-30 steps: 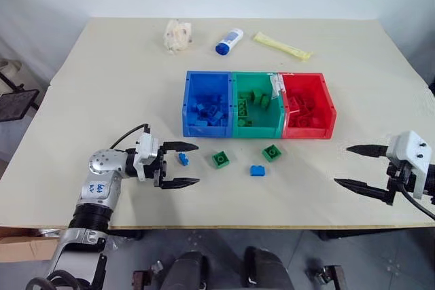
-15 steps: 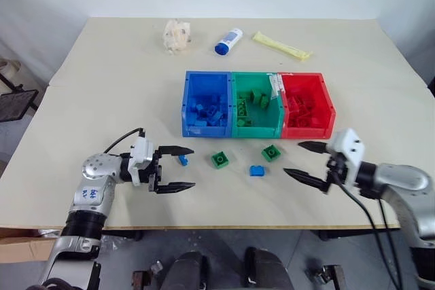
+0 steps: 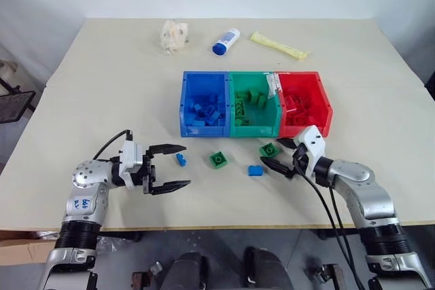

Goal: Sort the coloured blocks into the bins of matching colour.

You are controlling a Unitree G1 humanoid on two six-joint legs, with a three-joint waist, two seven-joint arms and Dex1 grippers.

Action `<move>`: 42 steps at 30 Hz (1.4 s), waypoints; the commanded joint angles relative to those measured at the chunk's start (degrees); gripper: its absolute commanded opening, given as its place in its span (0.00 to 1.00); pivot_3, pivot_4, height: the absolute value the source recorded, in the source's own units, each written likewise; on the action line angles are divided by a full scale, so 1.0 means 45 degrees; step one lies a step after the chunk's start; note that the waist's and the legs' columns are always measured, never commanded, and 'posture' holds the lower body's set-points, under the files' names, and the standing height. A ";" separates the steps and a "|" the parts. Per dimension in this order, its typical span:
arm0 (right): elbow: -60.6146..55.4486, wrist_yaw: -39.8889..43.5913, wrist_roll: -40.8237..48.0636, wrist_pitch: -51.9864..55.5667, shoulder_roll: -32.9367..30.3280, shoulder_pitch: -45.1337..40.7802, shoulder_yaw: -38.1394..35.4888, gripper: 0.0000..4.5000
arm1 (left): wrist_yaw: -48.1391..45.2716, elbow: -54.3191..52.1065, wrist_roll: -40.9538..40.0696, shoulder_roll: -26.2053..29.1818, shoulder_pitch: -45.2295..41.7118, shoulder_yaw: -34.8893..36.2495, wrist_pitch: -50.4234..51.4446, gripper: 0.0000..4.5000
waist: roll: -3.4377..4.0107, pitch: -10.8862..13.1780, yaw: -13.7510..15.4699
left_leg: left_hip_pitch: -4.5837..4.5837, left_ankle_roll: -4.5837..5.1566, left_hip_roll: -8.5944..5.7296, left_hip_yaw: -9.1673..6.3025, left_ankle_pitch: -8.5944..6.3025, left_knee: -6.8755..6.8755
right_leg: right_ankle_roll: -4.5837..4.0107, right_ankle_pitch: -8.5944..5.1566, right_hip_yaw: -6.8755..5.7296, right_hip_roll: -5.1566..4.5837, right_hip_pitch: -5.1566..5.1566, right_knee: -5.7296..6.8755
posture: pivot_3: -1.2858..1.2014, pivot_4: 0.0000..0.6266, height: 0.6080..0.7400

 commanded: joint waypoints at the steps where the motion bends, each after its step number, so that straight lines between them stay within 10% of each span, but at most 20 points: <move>1: -0.0270 -0.0166 0.0103 -0.0124 0.0124 0.0109 -0.0124 0.72 | -0.0121 -0.0357 -0.0293 0.0167 0.0146 0.0227 -0.0059 1.00 | 0.0000 0.0000 -0.0002 | 0.0000 0.0000 0.0000 0.0000 0.0000 0.0000 | 0.0000 0.0000 -0.0001 0.0000 0.0000 0.0000 | 0.52 0.24 1.00; 7: -0.0547 -0.0342 0.0156 -0.0140 0.0206 0.0266 -0.0199 0.32 | -0.0173 -0.0210 -0.0183 0.0226 -0.0020 0.0036 0.0092 1.00 | 0.0000 0.0000 -0.0001 | 0.0000 0.0000 0.0000 -0.0002 0.0000 -0.0002 | 0.0000 0.0000 0.0000 0.0000 -0.0001 -0.0001 | 0.52 0.24 1.00; 19: -0.4076 -0.0313 0.1297 0.1596 -0.1055 0.0989 -0.0942 0.33 | -0.0378 0.0522 0.0044 0.0147 -0.0693 -0.0203 0.0080 1.00 | 0.0001 0.0001 0.0049 | -0.0004 0.0000 -0.0001 0.0002 -0.0001 -0.0004 | 0.0000 0.0000 0.0002 0.0001 -0.0006 -0.0005 | 0.52 0.24 1.00; 27: -0.2233 -0.0612 0.1008 0.1846 -0.1080 -0.3126 -0.0679 0.33 | -0.0364 0.0940 0.0163 -0.0157 -0.0935 -0.0332 -0.0194 1.00 | 0.0000 0.0001 -0.0115 | -0.0004 0.0000 -0.0002 0.0008 0.0000 -0.0006 | -0.0001 -0.0001 0.0006 -0.0001 -0.0017 -0.0001 | 0.52 0.24 1.00; 36: 0.0776 0.0624 0.0154 0.0325 -0.1063 -0.5365 0.0299 0.99 | -0.0214 0.1150 0.0272 -0.0381 -0.1151 -0.0343 -0.0453 1.00 | -0.0001 0.0001 -0.0177 | -0.0012 0.0003 -0.0017 -0.0010 0.0000 -0.0029 | -0.0005 -0.0003 -0.0020 -0.0011 -0.0018 0.0007 | 0.52 0.24 1.00; 42: 0.0139 0.1659 0.0505 0.0401 -0.1739 -0.4748 0.0049 0.99 | -0.0253 0.1198 0.0256 -0.0397 -0.1117 -0.0303 -0.0543 1.00 | -0.0001 0.0001 -0.0169 | -0.0012 0.0003 -0.0009 -0.0009 0.0000 -0.0025 | -0.0005 -0.0003 -0.0024 -0.0009 -0.0017 0.0007 | 0.52 0.24 1.00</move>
